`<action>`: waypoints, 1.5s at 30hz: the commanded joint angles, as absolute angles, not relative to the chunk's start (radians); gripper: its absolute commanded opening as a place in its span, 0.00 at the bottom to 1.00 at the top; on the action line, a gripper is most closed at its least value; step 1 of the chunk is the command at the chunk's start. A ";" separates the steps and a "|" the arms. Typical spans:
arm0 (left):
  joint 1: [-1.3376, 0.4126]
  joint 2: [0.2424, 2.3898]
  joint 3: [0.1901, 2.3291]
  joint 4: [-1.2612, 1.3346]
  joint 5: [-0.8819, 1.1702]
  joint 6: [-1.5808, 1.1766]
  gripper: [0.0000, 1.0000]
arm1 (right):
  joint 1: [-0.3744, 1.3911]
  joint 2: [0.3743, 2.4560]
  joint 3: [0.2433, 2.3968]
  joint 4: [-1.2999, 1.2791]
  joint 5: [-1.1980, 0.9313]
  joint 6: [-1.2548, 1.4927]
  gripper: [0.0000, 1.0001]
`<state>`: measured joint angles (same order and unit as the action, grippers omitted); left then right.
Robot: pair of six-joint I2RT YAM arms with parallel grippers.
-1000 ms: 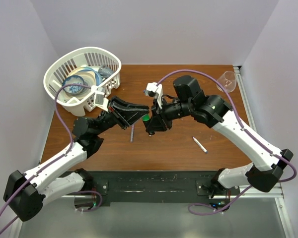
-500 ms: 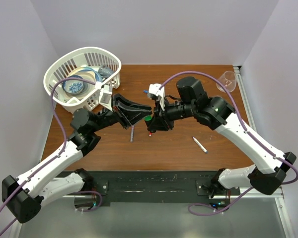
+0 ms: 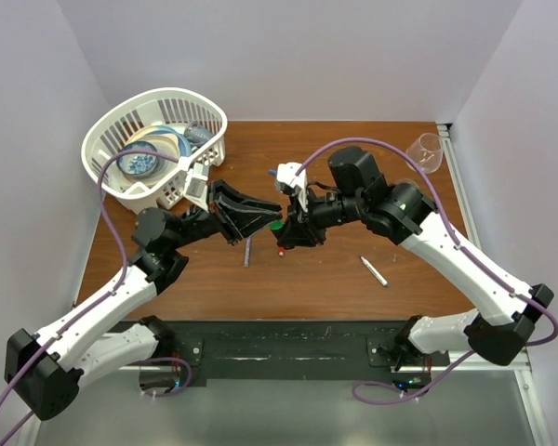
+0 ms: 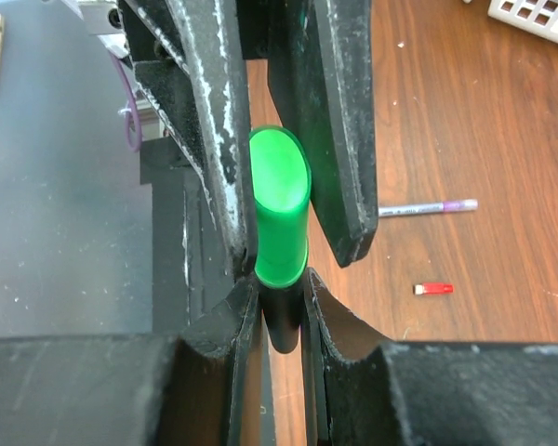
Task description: Insert the pens into the pen caps
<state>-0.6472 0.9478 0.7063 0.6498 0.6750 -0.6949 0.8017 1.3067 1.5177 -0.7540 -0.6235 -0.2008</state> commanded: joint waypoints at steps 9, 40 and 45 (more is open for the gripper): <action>-0.680 0.976 0.614 0.196 0.998 -0.696 0.00 | 0.724 1.388 1.799 -0.196 -0.555 -0.167 0.00; -0.471 1.202 1.308 0.054 0.839 -0.675 0.44 | 0.703 1.204 1.321 -0.176 -0.591 -0.065 0.00; -0.442 1.252 1.489 -0.122 0.683 -0.551 0.89 | 0.703 1.137 1.134 -0.129 -0.504 0.066 0.00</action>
